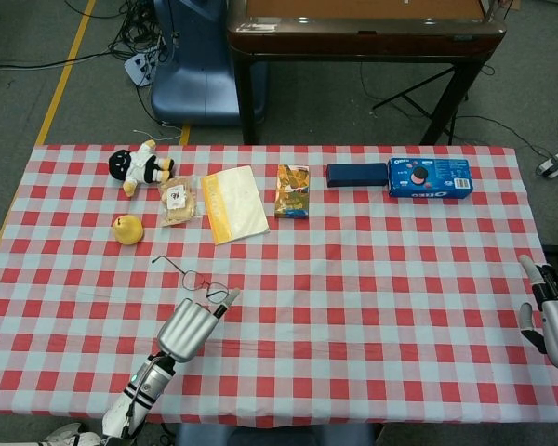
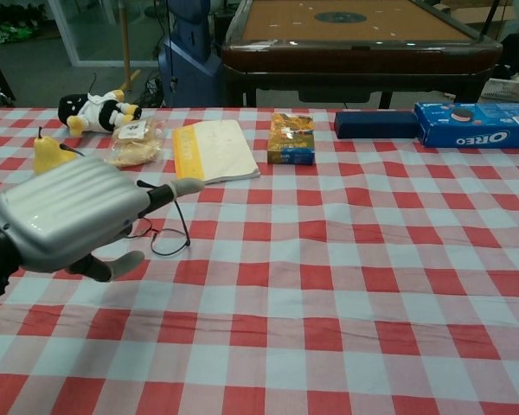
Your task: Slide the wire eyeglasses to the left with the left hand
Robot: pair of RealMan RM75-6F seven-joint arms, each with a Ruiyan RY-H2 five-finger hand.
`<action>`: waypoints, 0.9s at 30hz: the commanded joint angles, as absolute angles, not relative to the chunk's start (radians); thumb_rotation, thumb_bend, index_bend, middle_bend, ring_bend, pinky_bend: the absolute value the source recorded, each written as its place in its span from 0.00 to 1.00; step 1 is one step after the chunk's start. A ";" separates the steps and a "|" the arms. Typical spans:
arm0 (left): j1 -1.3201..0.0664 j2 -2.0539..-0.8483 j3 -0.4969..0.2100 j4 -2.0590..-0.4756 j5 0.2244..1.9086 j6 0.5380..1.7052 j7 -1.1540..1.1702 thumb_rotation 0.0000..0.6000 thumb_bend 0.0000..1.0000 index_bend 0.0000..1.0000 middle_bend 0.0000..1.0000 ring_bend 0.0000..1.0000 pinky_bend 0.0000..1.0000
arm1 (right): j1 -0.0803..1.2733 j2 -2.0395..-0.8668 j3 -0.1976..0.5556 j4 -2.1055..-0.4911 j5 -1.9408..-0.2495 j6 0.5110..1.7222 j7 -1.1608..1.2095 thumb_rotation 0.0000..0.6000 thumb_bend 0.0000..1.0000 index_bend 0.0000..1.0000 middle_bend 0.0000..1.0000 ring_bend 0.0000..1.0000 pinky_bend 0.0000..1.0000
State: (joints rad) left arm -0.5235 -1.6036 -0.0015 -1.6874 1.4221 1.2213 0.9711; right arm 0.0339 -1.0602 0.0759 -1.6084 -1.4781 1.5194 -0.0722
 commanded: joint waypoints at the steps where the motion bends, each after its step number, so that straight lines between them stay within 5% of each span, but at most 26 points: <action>1: -0.519 -1.618 -0.014 -1.659 1.401 1.221 0.972 1.00 0.40 0.00 0.97 0.89 0.91 | 0.035 -1.060 0.076 -1.609 -1.478 1.517 -0.073 1.00 0.59 0.00 0.19 0.14 0.16; 27: -0.524 -1.639 -0.063 -1.531 1.240 1.169 0.954 1.00 0.40 0.00 0.97 0.89 0.91 | 0.030 -1.053 0.078 -1.622 -1.479 1.527 -0.081 1.00 0.59 0.00 0.20 0.16 0.17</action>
State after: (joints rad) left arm -0.5205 -1.6379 -0.0601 -1.5357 1.2440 1.1730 0.9578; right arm 0.0303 -1.0531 0.0776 -1.6220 -1.4792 1.5272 -0.0813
